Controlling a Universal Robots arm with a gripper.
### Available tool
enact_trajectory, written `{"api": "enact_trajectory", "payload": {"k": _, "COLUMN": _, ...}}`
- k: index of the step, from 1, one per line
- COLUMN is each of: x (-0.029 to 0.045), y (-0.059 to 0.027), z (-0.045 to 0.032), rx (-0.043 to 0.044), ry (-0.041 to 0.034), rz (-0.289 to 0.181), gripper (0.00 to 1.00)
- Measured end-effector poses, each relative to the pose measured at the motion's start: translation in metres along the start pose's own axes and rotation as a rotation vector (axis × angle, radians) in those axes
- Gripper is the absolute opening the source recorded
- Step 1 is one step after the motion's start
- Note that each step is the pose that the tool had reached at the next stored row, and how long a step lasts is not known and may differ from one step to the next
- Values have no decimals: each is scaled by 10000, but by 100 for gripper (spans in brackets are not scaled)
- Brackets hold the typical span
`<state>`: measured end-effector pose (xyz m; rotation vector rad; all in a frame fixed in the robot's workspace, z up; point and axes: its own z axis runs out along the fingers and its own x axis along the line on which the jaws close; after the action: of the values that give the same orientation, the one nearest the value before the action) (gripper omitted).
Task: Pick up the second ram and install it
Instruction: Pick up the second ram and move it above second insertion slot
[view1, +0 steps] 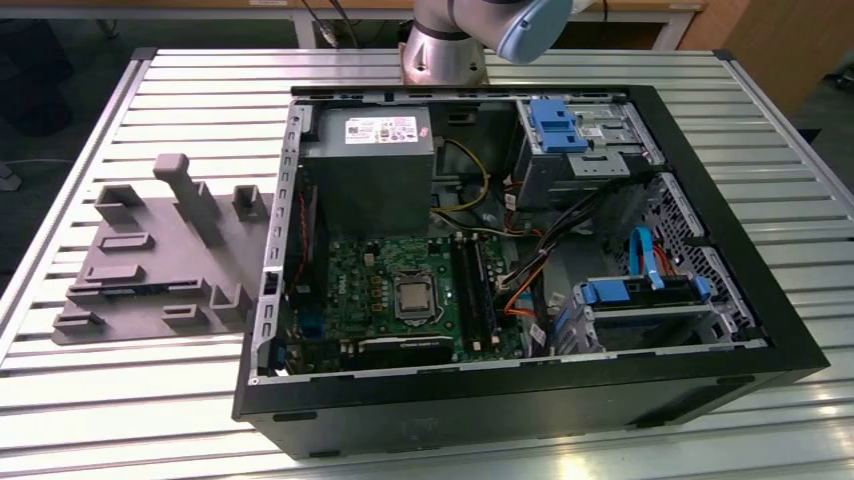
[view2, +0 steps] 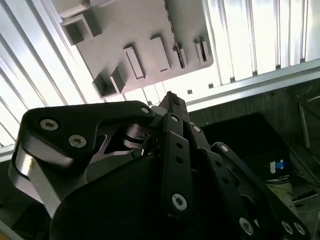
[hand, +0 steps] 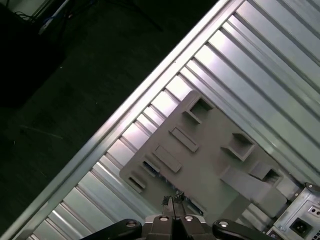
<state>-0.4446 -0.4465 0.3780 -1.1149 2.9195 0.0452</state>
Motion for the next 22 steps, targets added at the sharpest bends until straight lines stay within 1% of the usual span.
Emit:
{"api": "enact_trajectory", "payload": {"k": 6, "x": 0, "y": 0, "z": 2, "rx": -17, "ry": 14, "rz": -678, "gripper": 11}}
{"api": "enact_trajectory", "payload": {"k": 10, "x": 0, "y": 0, "z": 3, "rx": -25, "ry": 22, "rz": -1008, "gripper": 11}}
{"api": "enact_trajectory", "payload": {"k": 14, "x": 0, "y": 0, "z": 3, "rx": -28, "ry": 23, "rz": -1105, "gripper": 11}}
{"api": "enact_trajectory", "payload": {"k": 22, "x": 0, "y": 0, "z": 3, "rx": -28, "ry": 24, "rz": -1123, "gripper": 11}}
